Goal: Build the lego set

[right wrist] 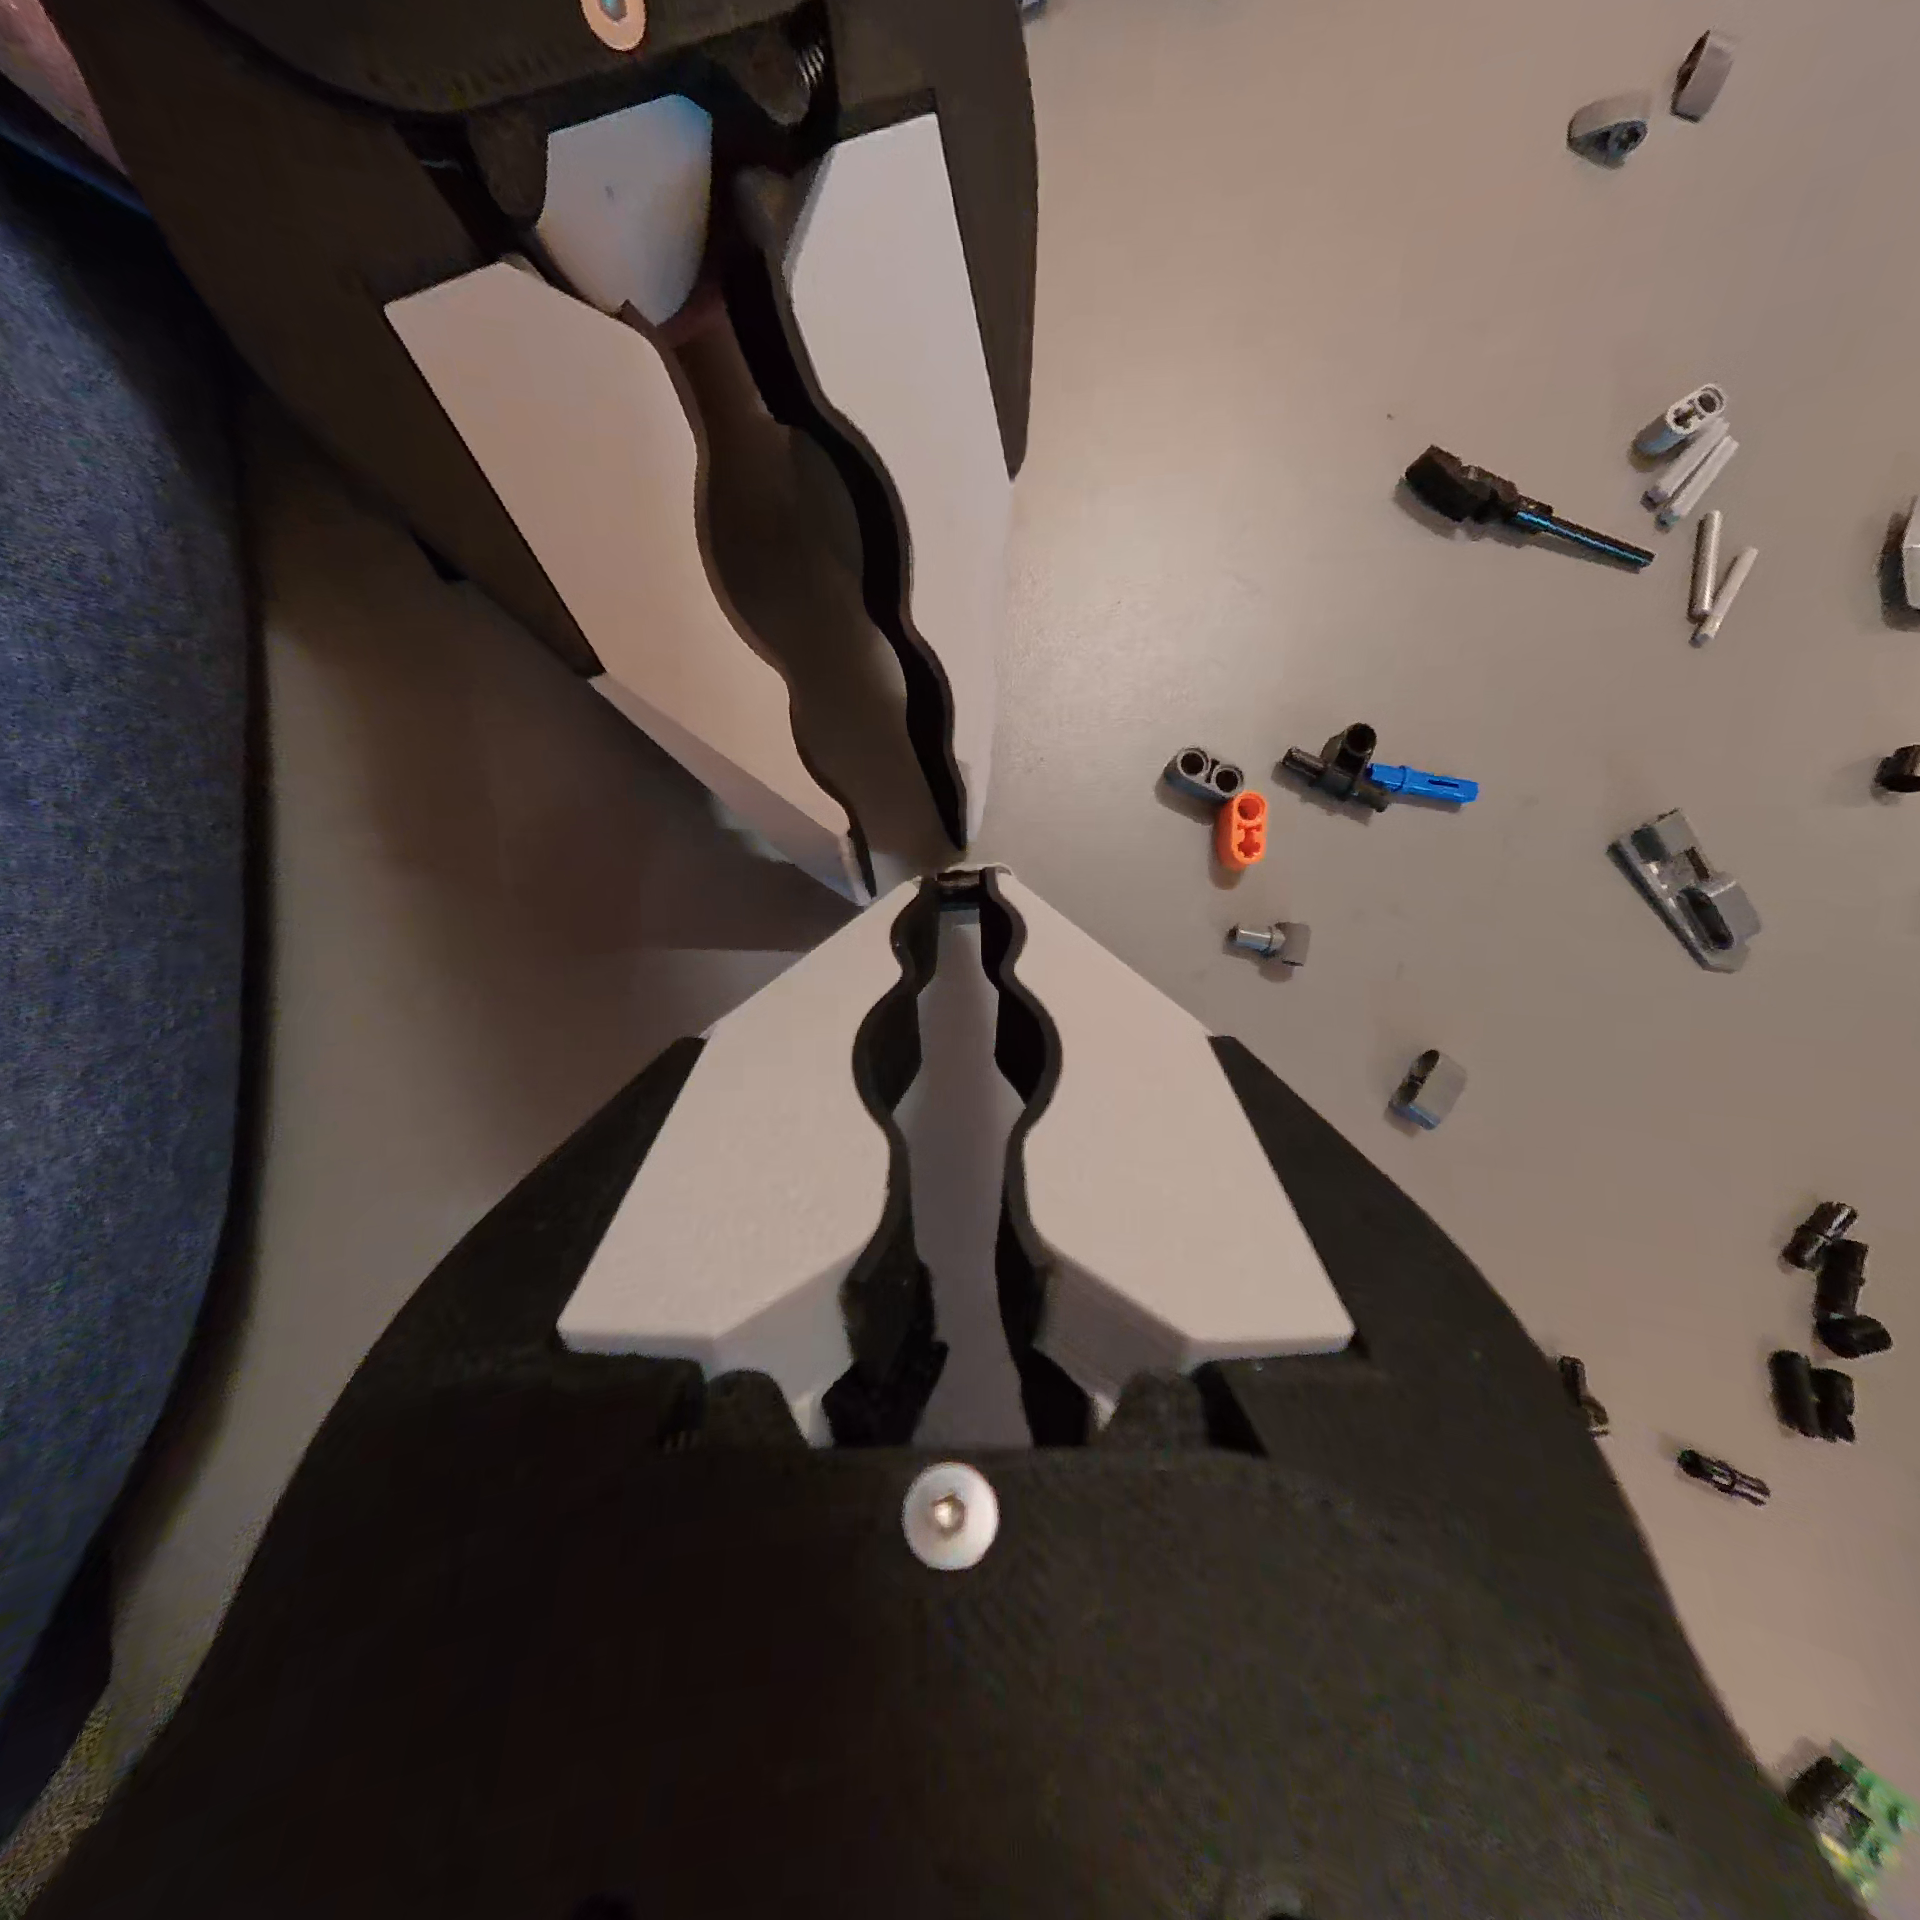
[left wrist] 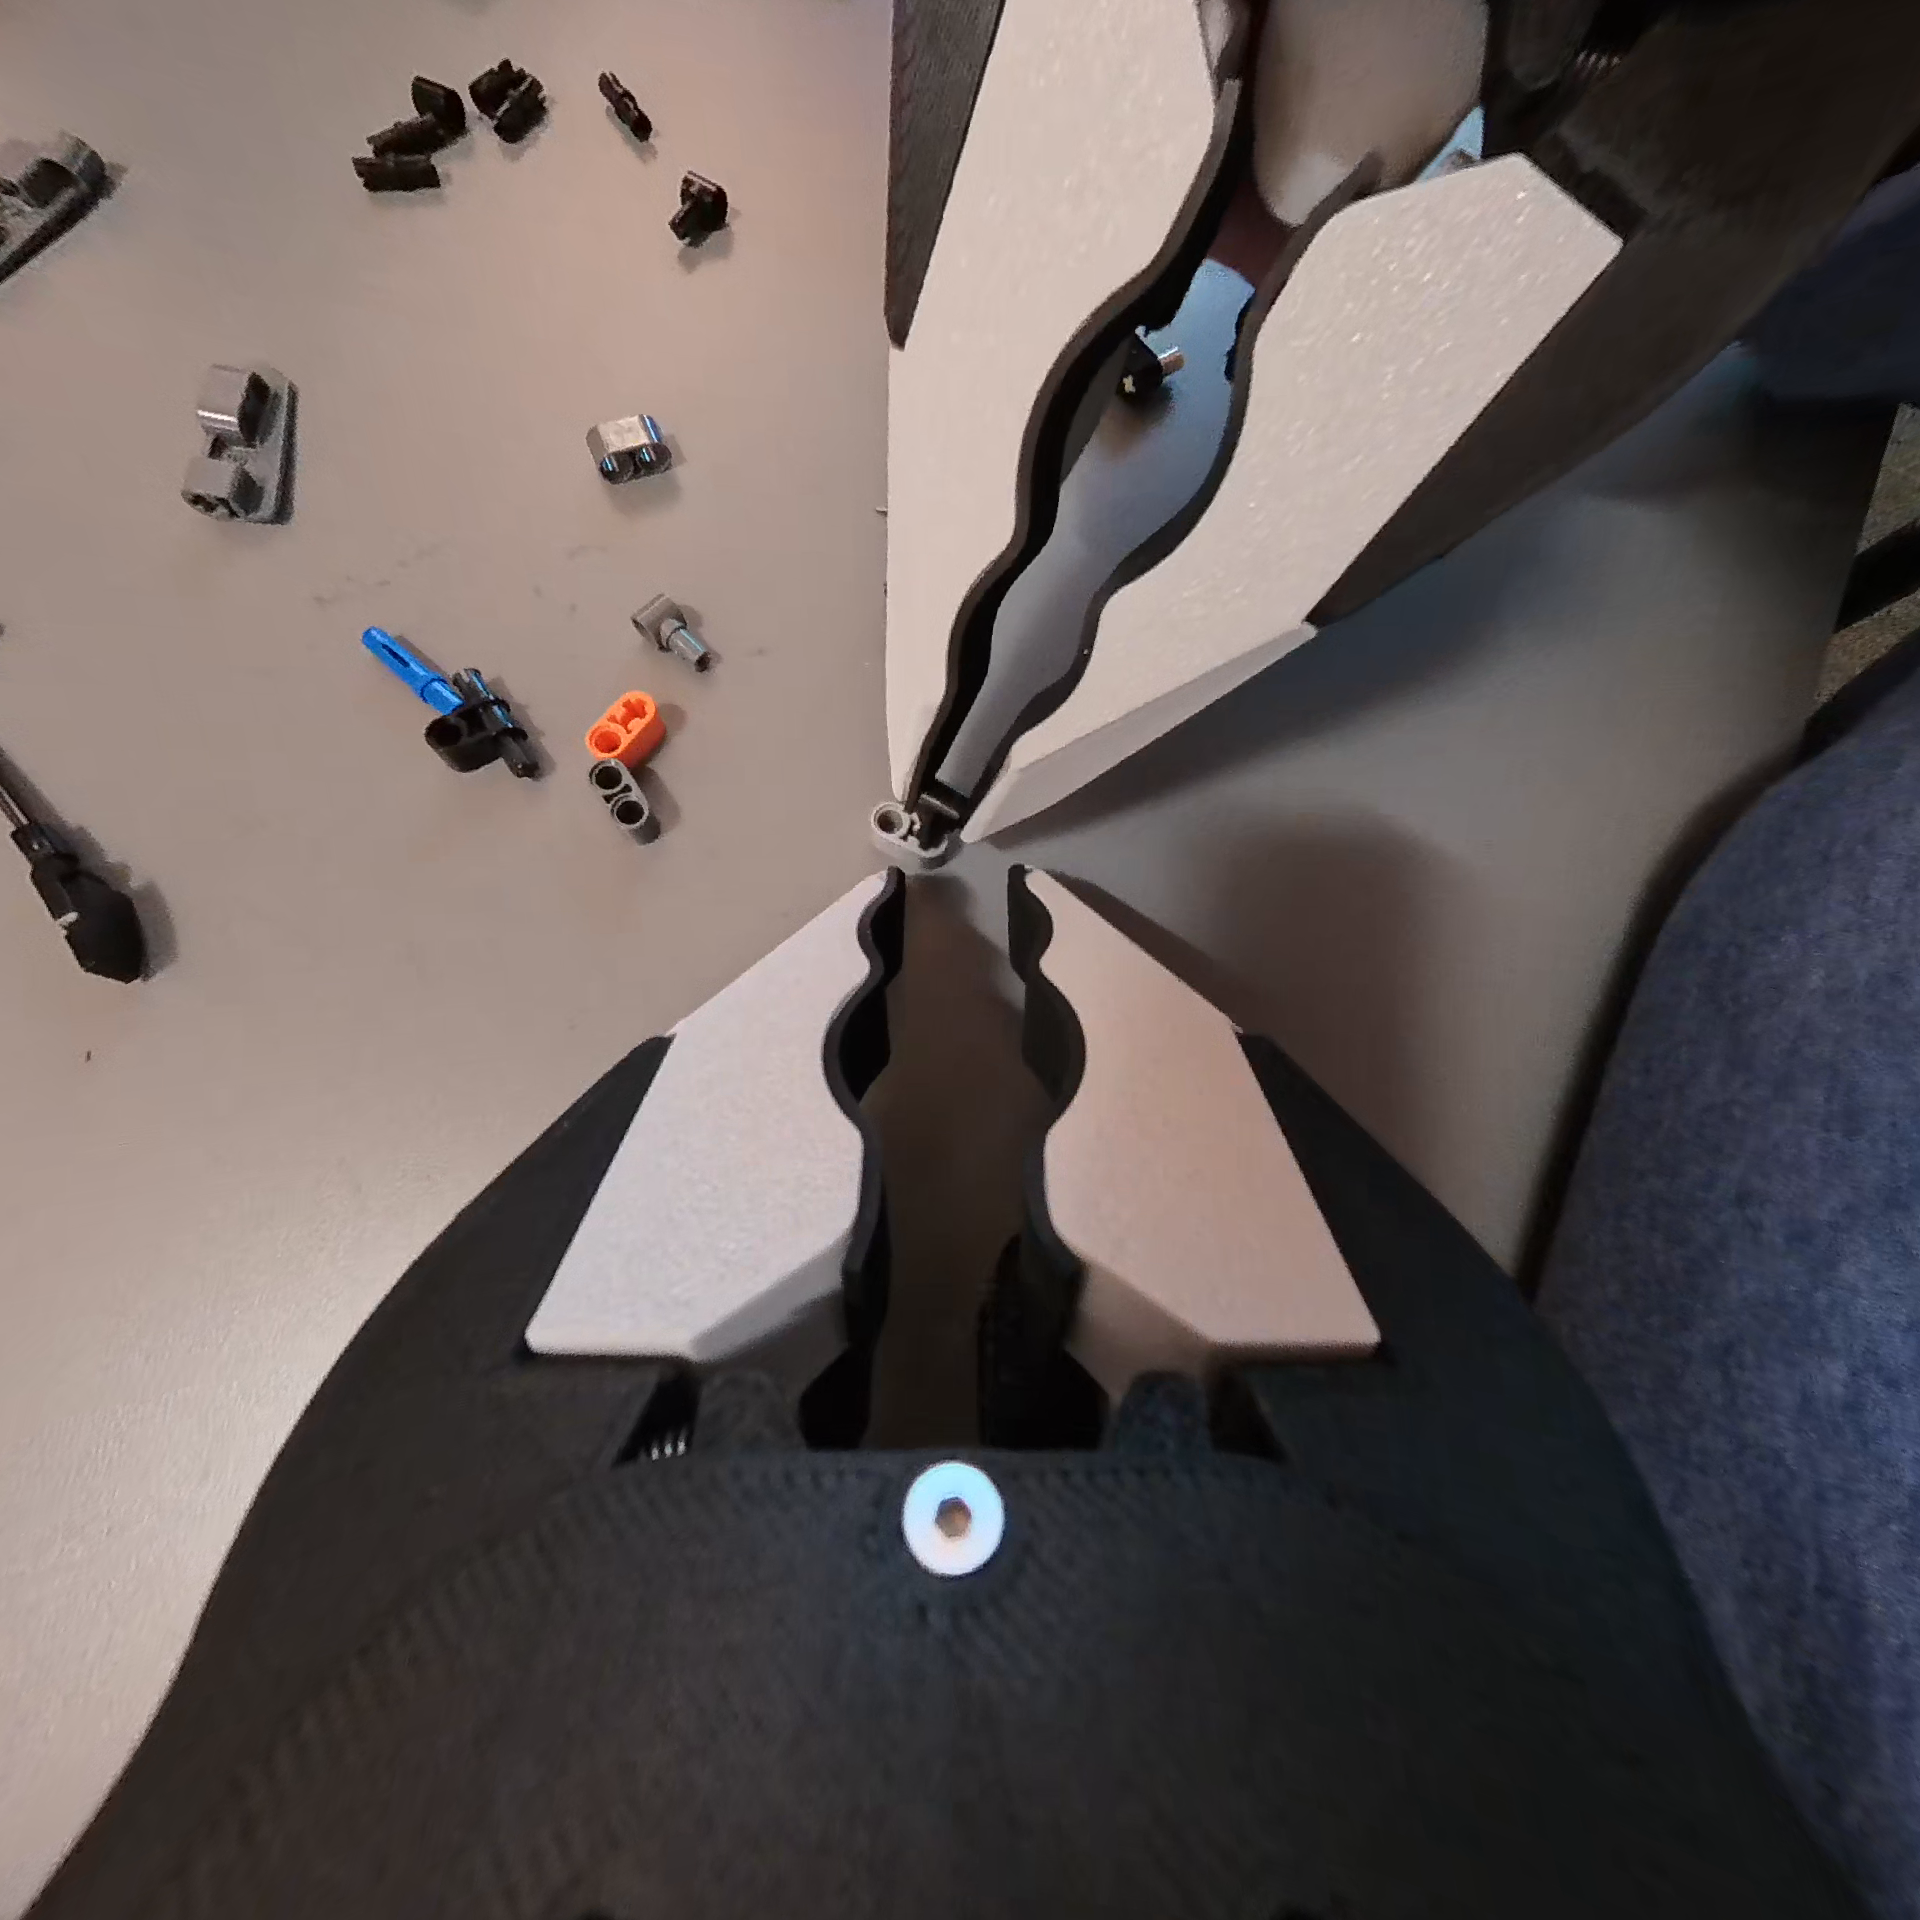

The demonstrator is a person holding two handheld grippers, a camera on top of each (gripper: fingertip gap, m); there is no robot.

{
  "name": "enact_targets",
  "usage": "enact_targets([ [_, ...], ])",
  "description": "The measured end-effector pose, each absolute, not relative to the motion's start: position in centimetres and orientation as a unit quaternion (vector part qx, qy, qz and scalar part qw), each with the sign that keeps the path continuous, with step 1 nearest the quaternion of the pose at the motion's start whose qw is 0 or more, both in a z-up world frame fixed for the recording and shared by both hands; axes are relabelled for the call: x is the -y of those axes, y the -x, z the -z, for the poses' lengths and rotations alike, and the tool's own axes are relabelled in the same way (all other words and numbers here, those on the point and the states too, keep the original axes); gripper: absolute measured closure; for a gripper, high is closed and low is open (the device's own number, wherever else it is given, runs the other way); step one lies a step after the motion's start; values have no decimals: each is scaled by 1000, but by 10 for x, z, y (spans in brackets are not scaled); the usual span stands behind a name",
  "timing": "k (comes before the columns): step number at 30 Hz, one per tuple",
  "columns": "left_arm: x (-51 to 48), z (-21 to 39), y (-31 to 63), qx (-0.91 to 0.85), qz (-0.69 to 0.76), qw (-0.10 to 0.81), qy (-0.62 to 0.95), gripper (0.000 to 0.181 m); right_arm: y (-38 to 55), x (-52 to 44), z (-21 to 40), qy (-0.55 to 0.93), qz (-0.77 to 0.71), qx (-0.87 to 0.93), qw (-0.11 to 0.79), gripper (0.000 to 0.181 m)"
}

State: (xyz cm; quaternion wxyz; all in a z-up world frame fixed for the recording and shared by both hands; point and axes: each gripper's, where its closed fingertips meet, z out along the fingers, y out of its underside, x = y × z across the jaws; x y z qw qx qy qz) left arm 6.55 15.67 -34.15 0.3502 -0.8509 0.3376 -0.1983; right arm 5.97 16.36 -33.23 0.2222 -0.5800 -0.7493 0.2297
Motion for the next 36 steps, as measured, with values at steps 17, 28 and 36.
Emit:
enact_targets([
  [17, -157, 327, -69, -347, 197, 396, 827, 167, -58, -163, 333, 587, -193, 766, 177, 177],
  [28, -158, 328, -66, -342, 198, 394, 830, 170, -57, -163, 336, 583, -151, 787, 134, 177],
  [36, -157, 332, -66, -339, 205, 378, 837, 173, -57, -163, 340, 587, -133, 790, 119, 177],
])
